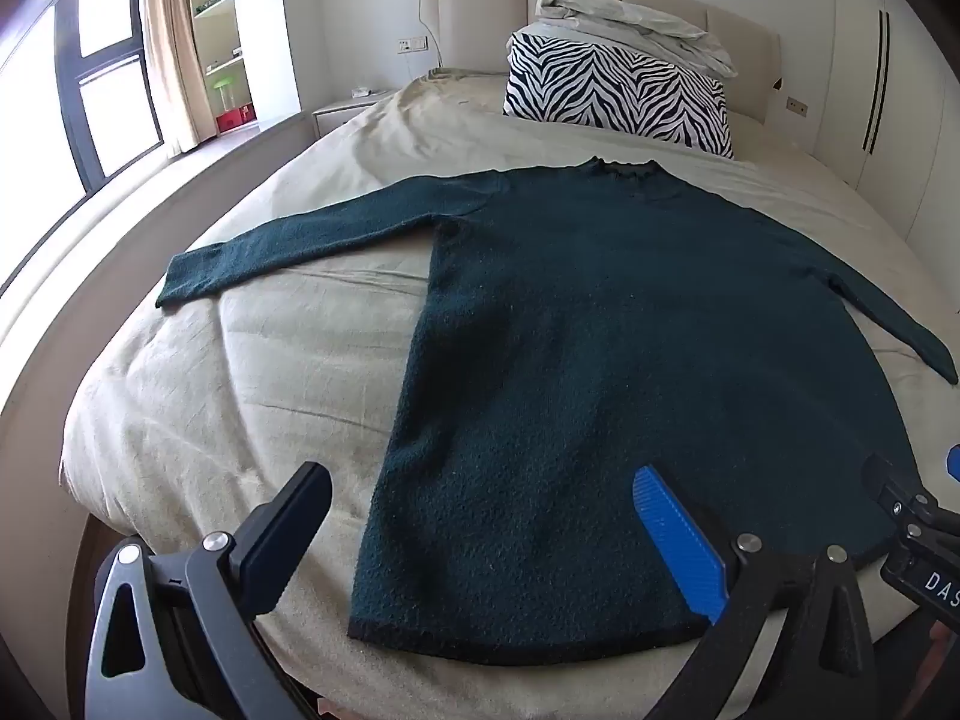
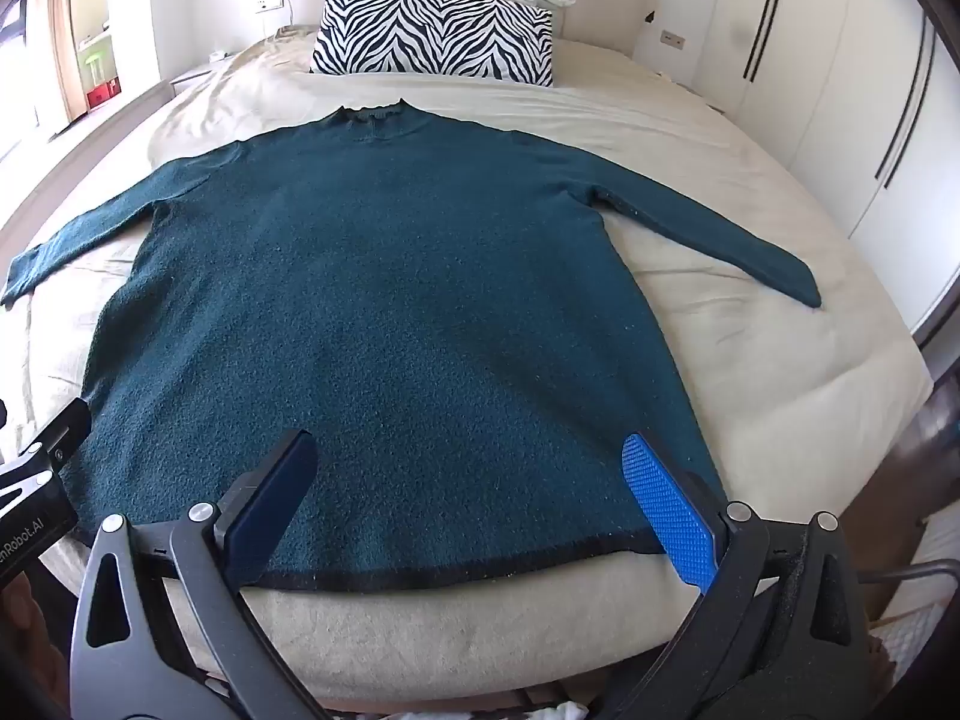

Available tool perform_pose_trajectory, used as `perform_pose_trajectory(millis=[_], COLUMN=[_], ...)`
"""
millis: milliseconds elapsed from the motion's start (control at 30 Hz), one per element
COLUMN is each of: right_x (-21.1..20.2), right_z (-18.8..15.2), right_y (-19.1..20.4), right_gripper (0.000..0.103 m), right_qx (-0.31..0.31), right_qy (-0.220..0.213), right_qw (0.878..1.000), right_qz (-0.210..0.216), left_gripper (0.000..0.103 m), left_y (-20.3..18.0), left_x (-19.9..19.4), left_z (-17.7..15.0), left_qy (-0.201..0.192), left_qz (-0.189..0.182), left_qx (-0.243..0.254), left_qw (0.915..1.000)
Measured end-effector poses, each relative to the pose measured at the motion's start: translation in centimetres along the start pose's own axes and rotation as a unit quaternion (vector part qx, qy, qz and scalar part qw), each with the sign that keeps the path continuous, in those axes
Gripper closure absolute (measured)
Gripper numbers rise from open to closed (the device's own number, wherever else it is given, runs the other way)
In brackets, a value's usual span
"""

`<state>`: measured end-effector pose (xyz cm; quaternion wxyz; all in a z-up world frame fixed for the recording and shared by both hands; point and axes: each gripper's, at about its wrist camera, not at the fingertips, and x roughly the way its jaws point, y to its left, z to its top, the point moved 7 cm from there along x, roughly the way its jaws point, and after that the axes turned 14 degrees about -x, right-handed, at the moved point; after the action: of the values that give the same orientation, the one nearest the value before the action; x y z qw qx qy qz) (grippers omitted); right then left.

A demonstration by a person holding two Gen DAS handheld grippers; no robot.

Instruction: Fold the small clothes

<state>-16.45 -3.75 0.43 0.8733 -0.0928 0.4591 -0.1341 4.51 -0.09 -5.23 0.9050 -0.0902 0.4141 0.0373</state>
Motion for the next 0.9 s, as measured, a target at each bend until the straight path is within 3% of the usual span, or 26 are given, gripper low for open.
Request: perform_pose_trajectory(millis=[900], right_x=[-0.22], right_z=[-0.51], right_y=[-0.11], right_gripper=[0.0], right_qx=[0.001], right_qy=[-0.001], right_qw=[1.0], right_qz=[-0.001], left_gripper=[0.0], left_y=[0.34], left_x=[0.29], left_z=[-0.09], left_qy=[0.002], left_qz=[0.007], left_qx=[-0.003], left_qw=[1.0])
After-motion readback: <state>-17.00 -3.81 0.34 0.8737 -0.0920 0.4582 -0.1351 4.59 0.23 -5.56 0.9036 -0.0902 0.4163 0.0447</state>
